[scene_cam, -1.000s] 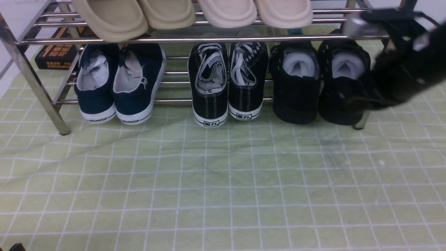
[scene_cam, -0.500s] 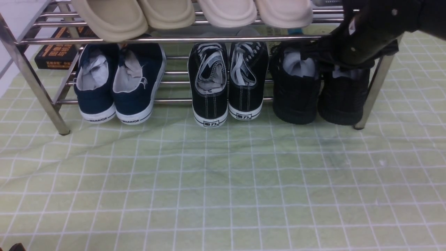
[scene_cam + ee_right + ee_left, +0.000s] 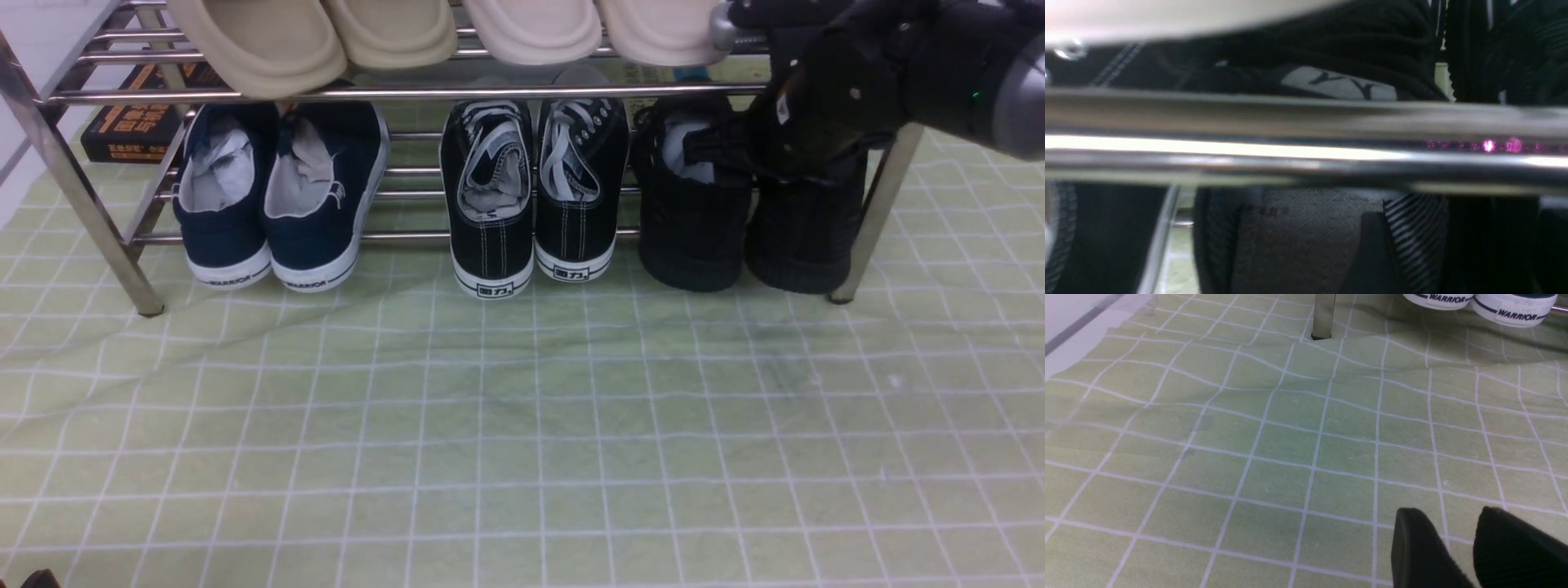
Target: Take the shoes off the shelf with your hand from the green coffee tablecloth.
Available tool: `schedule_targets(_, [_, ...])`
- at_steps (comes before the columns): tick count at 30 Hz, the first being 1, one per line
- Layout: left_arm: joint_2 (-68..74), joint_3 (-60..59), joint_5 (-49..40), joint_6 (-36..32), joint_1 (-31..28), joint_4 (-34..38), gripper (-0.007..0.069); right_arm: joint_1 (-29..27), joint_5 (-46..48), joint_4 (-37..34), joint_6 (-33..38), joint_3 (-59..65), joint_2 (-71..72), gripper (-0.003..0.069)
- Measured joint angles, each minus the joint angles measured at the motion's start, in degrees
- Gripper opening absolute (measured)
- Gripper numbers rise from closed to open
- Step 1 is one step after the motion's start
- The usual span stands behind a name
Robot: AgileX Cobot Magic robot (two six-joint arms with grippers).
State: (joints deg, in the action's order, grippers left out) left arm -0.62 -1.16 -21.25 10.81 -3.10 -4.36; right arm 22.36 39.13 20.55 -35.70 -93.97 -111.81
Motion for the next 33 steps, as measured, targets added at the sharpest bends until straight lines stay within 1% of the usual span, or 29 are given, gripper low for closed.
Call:
schedule_targets(2, [0.0,0.0,0.0,0.0,0.0,0.0,0.0242,0.0,-0.3,0.8,-0.3,0.0,-0.8,0.0486])
schedule_targets(4, [0.0,0.0,0.0,0.0,0.0,0.0,0.0242,0.0,-0.5,0.9,-0.4,-0.1,-1.2,0.0461])
schedule_targets(5, [0.0,0.0,0.0,0.0,0.0,0.0,0.0242,0.0,-0.5,0.9,-0.5,-0.1,-1.3,0.0424])
schedule_targets(6, [0.0,0.0,0.0,0.0,0.0,0.0,0.0242,0.0,-0.5,0.9,-0.5,-0.1,-1.5,0.0371])
schedule_targets(7, [0.0,0.0,0.0,0.0,0.0,0.0,0.0242,0.0,-0.5,0.9,-0.5,-0.1,-1.5,0.0360])
schedule_targets(8, [0.0,0.0,0.0,0.0,0.0,0.0,0.0242,0.0,-0.5,0.9,-0.5,-0.1,-1.5,0.0276])
schedule_targets(9, [0.0,0.0,0.0,0.0,0.0,0.0,0.0242,0.0,-0.5,0.9,-0.5,-0.1,-1.3,0.0175])
schedule_targets(10, [0.0,0.0,0.0,0.0,0.0,0.0,0.0242,0.0,-0.5,0.9,-0.5,-0.1,-1.3,0.0129])
schedule_targets(11, [0.0,0.0,0.0,0.0,0.0,0.0,0.0242,0.0,-0.2,0.9,-0.5,-0.1,-1.1,0.0063])
schedule_targets(12, [0.0,0.0,0.0,0.0,0.0,0.0,0.0242,0.0,0.3,0.7,-0.5,-0.1,-0.8,0.0029])
schedule_targets(17, [0.0,0.0,0.0,0.0,0.0,0.0,0.0242,0.0,3.9,-2.5,-0.2,0.1,2.0,0.0025])
schedule_targets(20, [0.0,0.0,0.0,0.0,0.0,0.0,0.0242,0.0,6.3,-5.4,1.4,0.3,4.5,0.0024])
schedule_targets(21, [0.0,0.0,0.0,0.0,0.0,0.0,0.0242,0.0,7.8,-7.4,3.1,0.3,6.2,0.0024])
schedule_targets(25, [0.0,0.0,0.0,0.0,0.0,0.0,0.0242,0.0,12.5,-11.6,7.8,0.3,9.6,0.0024])
schedule_targets(32, [0.0,0.0,0.0,0.0,0.0,0.0,0.0242,0.0,24.8,-17.2,14.3,0.3,14.0,0.0024])
schedule_targets(33, [0.0,0.0,0.0,0.0,0.0,0.0,0.0242,0.1,27.8,-18.0,15.4,0.3,14.5,0.0024])
